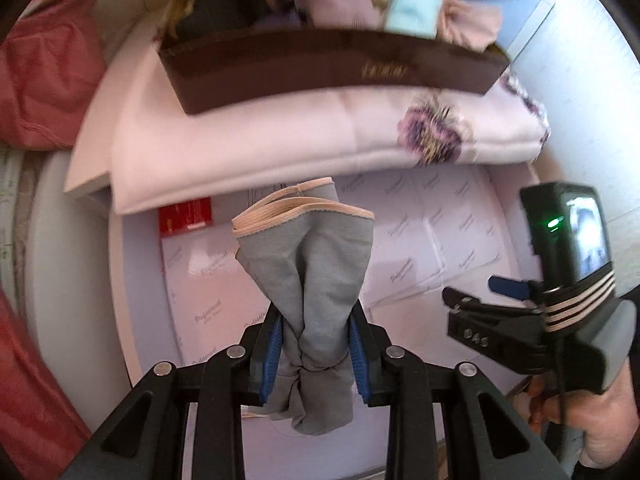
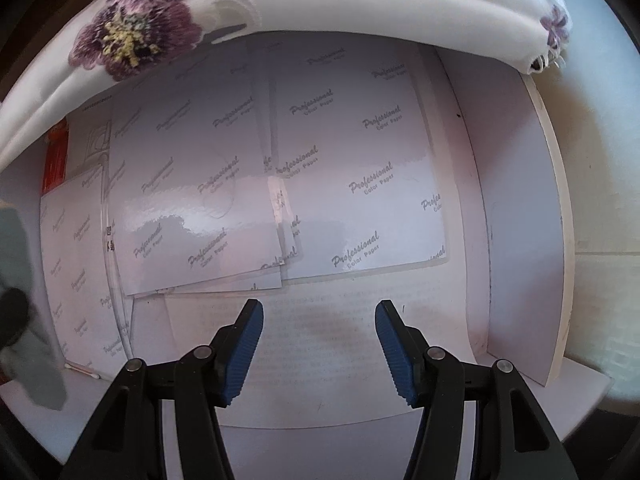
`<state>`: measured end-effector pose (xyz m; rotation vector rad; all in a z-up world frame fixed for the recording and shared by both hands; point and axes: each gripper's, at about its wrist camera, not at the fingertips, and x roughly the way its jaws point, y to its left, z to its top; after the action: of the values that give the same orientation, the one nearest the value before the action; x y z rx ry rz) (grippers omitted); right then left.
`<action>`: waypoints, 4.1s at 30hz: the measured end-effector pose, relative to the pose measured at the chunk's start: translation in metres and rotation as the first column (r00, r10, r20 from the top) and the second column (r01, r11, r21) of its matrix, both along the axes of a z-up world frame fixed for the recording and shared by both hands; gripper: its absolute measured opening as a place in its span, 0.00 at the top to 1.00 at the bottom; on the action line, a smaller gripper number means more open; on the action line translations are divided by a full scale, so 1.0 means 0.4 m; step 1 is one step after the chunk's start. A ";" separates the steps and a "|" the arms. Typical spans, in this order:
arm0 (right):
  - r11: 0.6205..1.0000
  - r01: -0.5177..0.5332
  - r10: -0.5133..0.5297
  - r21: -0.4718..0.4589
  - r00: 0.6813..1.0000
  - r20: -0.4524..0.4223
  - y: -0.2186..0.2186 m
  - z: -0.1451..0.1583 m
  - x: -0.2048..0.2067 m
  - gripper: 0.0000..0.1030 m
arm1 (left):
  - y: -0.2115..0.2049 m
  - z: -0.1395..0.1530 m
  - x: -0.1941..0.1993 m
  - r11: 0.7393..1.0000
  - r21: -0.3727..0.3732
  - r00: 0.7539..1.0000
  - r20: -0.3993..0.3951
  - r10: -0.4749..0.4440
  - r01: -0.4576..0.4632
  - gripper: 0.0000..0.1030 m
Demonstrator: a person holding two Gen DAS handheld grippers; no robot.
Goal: Organize soft objects
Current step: 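Carry the grey cloth up toward the gold tray with the left tool, then lower the grey cloth into the tray and open the left tool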
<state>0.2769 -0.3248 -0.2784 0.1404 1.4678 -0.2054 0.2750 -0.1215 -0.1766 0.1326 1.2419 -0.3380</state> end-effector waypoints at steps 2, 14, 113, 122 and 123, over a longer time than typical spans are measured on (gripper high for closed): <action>1.000 -0.006 0.006 -0.003 1.000 0.001 0.006 0.001 0.000 0.43 | 0.002 0.036 -0.006 1.000 -0.011 0.999 0.046 0.015 -0.015 0.71; 0.999 -0.047 0.047 0.003 0.999 -0.019 0.062 -0.005 -0.017 0.43 | 0.044 0.140 -0.052 0.995 -0.055 0.968 0.231 0.093 -0.082 0.71; 0.990 -0.026 0.032 0.142 0.999 -0.043 0.072 -0.073 -0.004 0.46 | -0.096 0.148 0.417 0.798 -0.506 0.916 0.035 0.399 -0.328 0.67; 0.991 -0.038 0.044 0.130 0.998 -0.038 0.083 -0.067 -0.004 0.46 | -0.125 0.173 0.407 0.844 -0.465 0.939 0.070 0.337 -0.268 0.57; 0.991 -0.040 0.045 0.130 0.998 -0.038 0.084 -0.067 -0.004 0.46 | -0.126 0.179 0.403 0.845 -0.463 0.940 0.072 0.335 -0.266 0.54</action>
<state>0.2753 -0.2913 -0.3051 0.2103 1.5238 -0.0792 0.4364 -0.1720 -0.1051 -0.4278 0.9861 -0.3247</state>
